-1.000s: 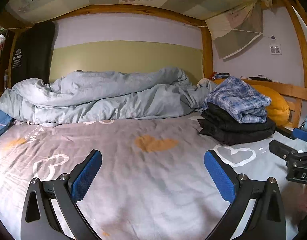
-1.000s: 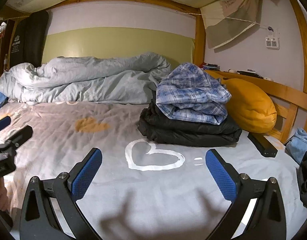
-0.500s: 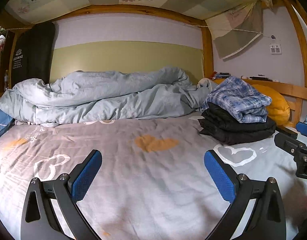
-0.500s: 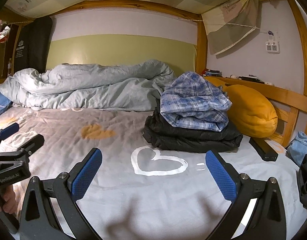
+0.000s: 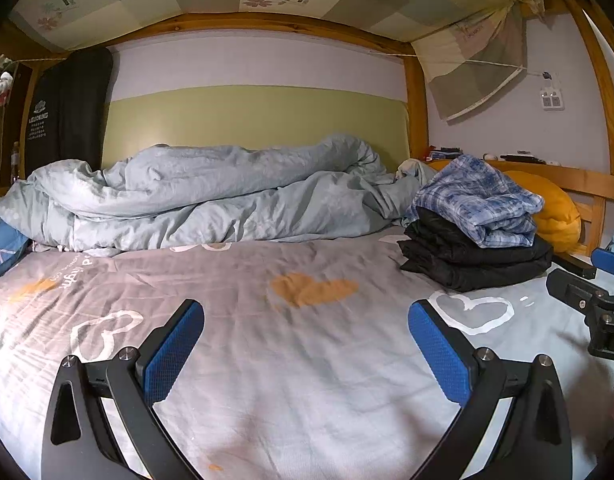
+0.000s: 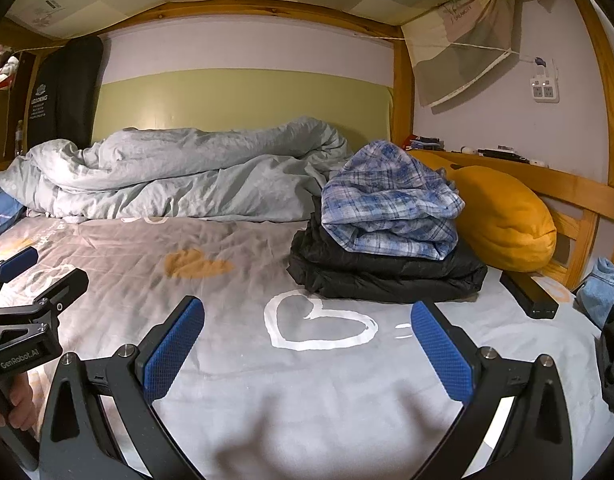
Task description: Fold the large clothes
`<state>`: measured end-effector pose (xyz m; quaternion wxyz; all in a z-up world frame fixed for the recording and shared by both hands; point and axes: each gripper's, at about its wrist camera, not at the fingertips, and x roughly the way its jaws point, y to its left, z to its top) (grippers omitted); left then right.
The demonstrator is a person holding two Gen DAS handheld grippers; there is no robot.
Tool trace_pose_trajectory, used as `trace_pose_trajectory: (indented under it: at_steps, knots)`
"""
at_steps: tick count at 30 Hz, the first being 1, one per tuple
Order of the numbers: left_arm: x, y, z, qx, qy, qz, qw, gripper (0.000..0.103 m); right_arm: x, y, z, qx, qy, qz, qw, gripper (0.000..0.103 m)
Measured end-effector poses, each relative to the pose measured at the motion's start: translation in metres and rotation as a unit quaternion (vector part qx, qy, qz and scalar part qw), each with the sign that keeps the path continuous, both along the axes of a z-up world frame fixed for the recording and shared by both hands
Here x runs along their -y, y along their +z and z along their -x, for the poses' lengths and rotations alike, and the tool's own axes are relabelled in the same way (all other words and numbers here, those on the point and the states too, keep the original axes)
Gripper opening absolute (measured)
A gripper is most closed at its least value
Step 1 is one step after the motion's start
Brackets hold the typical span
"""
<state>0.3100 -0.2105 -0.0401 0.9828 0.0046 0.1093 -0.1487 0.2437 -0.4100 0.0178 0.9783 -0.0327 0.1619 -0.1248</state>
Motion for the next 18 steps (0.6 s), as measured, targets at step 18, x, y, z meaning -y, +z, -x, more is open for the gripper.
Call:
trace_pose_trajectory:
  at_steps: [18]
  knots:
    - [-0.0015, 0.0008, -0.0005, 0.000, 0.000, 0.001, 1.0000, 0.103, 0.0042, -0.0014, -0.0036, -0.005, 0.001, -0.010, 1.000, 0.103]
